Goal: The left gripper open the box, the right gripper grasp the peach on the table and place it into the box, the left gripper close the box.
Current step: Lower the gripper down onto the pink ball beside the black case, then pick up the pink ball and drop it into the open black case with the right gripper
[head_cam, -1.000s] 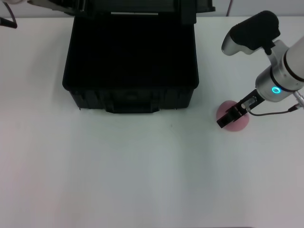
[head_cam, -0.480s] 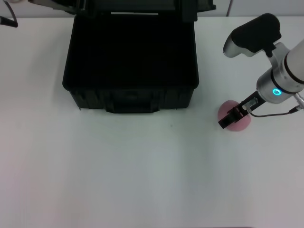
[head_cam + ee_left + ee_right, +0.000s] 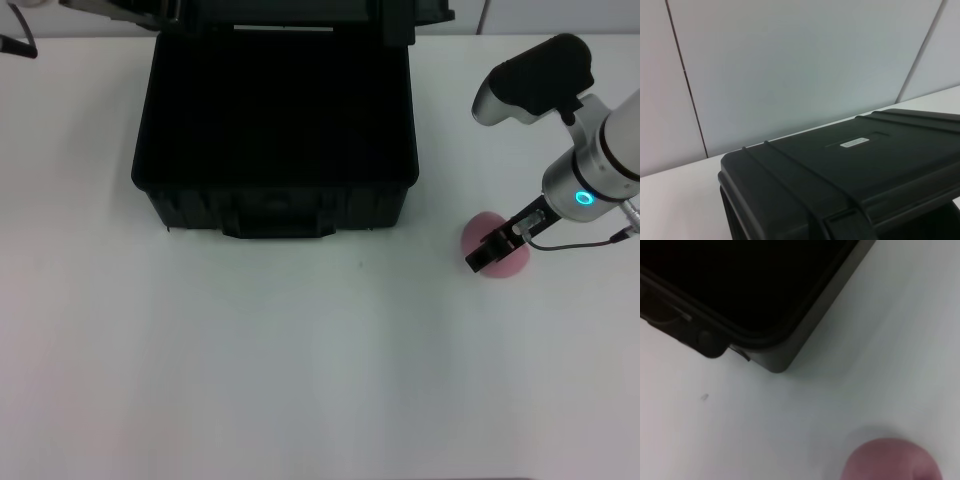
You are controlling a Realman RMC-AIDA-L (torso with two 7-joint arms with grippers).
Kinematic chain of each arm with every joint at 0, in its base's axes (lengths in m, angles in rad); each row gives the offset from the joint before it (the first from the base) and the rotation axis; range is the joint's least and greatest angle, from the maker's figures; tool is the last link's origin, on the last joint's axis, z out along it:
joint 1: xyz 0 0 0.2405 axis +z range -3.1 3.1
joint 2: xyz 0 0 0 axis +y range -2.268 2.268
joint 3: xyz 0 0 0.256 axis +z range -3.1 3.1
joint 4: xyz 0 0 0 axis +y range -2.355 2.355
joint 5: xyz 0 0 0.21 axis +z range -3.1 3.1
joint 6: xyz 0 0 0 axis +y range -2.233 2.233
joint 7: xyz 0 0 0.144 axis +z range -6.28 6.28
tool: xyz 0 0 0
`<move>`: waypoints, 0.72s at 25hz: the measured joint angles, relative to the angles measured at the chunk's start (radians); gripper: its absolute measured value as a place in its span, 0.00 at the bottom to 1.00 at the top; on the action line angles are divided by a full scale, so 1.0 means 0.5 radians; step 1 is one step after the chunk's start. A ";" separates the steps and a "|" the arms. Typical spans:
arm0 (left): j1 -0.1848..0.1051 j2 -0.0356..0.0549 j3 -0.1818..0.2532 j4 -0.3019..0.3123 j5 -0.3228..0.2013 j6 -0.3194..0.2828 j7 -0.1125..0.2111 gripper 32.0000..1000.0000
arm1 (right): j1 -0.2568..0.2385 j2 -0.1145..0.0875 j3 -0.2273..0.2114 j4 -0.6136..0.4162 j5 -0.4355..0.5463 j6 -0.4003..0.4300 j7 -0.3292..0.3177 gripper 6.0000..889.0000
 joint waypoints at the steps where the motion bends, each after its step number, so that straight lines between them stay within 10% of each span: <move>1: 0.002 0.000 0.000 0.000 0.000 0.001 0.000 0.37 | 0.000 0.000 0.000 0.000 0.000 0.000 0.003 0.83; 18: 0.009 0.000 0.000 0.002 0.000 0.002 0.005 0.37 | 0.001 -0.007 0.011 -0.016 -0.019 0.004 0.009 0.24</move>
